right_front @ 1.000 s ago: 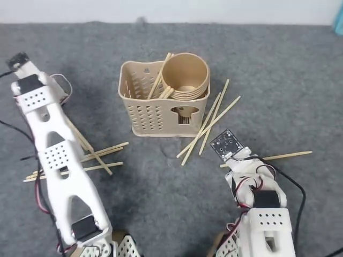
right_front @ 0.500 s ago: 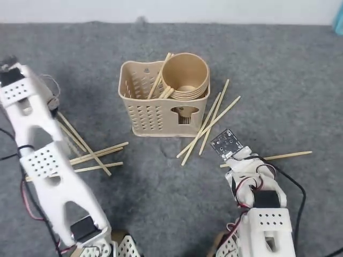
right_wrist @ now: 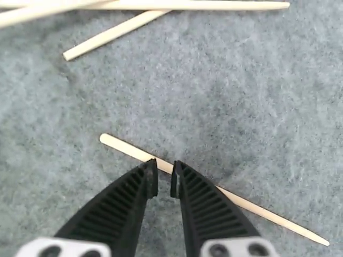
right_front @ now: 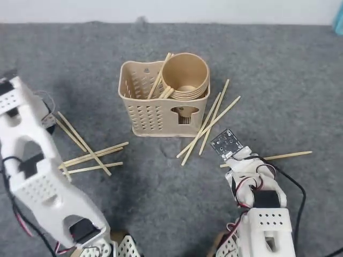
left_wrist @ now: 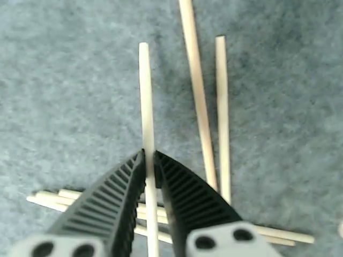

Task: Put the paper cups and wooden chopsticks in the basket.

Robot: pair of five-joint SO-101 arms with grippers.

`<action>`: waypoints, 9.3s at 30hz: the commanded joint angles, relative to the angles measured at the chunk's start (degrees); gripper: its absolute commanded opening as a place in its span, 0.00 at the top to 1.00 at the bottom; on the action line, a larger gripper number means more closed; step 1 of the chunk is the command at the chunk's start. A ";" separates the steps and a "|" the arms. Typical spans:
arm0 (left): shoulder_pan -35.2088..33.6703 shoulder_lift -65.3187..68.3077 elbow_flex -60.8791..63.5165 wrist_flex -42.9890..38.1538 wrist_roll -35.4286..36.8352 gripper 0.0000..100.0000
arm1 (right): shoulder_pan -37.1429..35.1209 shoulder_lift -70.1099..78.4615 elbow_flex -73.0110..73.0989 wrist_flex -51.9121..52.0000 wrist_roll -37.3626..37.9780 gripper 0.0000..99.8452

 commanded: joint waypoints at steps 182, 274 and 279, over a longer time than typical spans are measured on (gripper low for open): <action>26.73 -74.81 46.99 -59.78 3.60 0.85 | 2.15 -1.27 -0.44 -2.51 -0.53 0.95; -2.99 38.51 -84.18 16.79 15.03 0.99 | 2.15 -1.10 -0.35 -2.51 -0.53 0.95; -3.69 34.20 -81.80 16.79 15.03 0.99 | 2.15 -1.10 -0.35 -2.59 -0.53 0.95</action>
